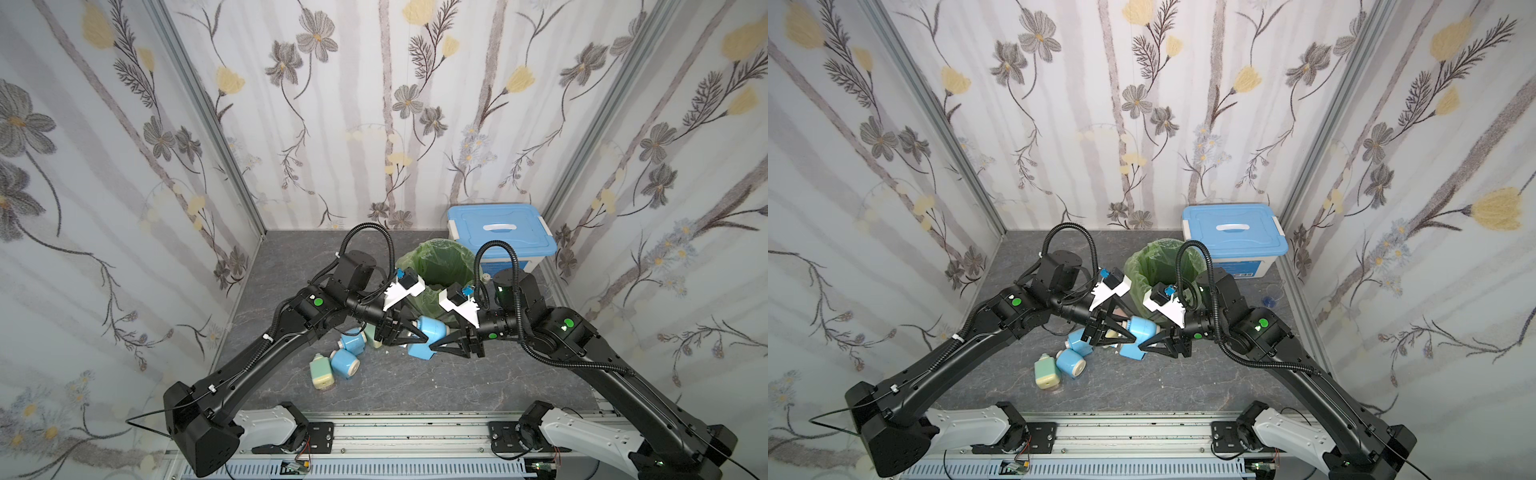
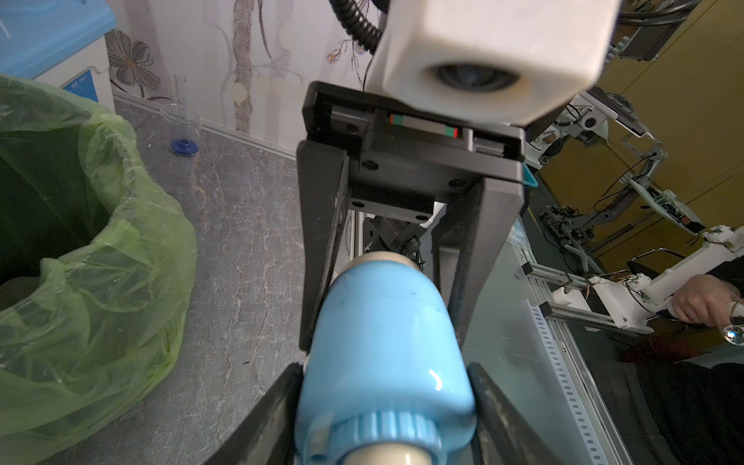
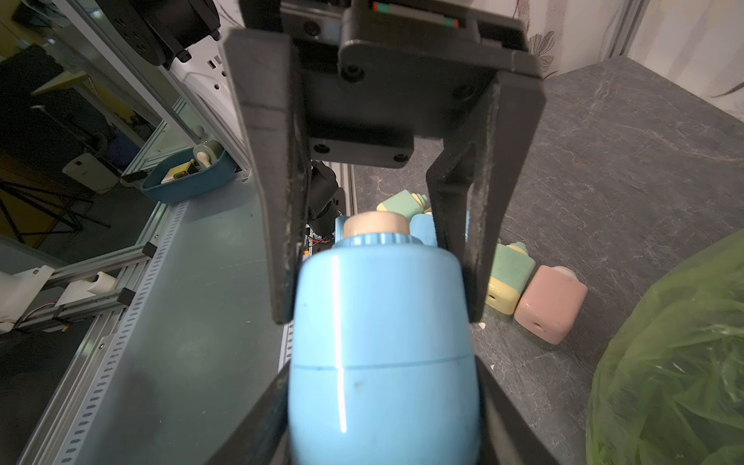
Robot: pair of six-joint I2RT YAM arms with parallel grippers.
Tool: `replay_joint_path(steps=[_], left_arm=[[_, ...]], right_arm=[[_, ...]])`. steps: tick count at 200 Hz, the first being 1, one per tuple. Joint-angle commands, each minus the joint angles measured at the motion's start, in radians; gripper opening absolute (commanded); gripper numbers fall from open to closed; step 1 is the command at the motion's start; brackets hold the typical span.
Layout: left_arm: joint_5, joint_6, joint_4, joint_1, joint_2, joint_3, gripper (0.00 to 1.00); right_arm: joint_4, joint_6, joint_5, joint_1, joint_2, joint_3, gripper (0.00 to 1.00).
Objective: Take out the pencil sharpener tray and clean the shavings
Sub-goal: Pick up the pencil sharpener from the center of the board.
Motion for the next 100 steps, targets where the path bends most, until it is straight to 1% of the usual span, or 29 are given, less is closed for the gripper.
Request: replay_joint_path(steps=[1, 35, 80, 89, 100], left_arm=[[0.035, 0.012, 0.011, -0.002, -0.003, 0.006, 0.62], [0.04, 0.011, 0.007, -0.003, 0.003, 0.006, 0.66], [0.037, 0.017, -0.006, -0.006, 0.001, 0.007, 0.67], [0.035, 0.019, -0.007, -0.006, 0.001, 0.007, 0.66], [0.034, 0.019, -0.012, -0.005, 0.001, 0.009, 0.61]], right_arm=[[0.088, -0.023, -0.043, -0.001, -0.002, 0.009, 0.49], [0.095, -0.023, -0.051, -0.003, -0.005, 0.008, 0.49], [0.122, -0.016, -0.06, -0.004, -0.005, 0.005, 0.49], [0.125, -0.016, -0.062, -0.004, -0.002, 0.006, 0.49], [0.125, -0.016, -0.062, -0.004, 0.0, 0.005, 0.49]])
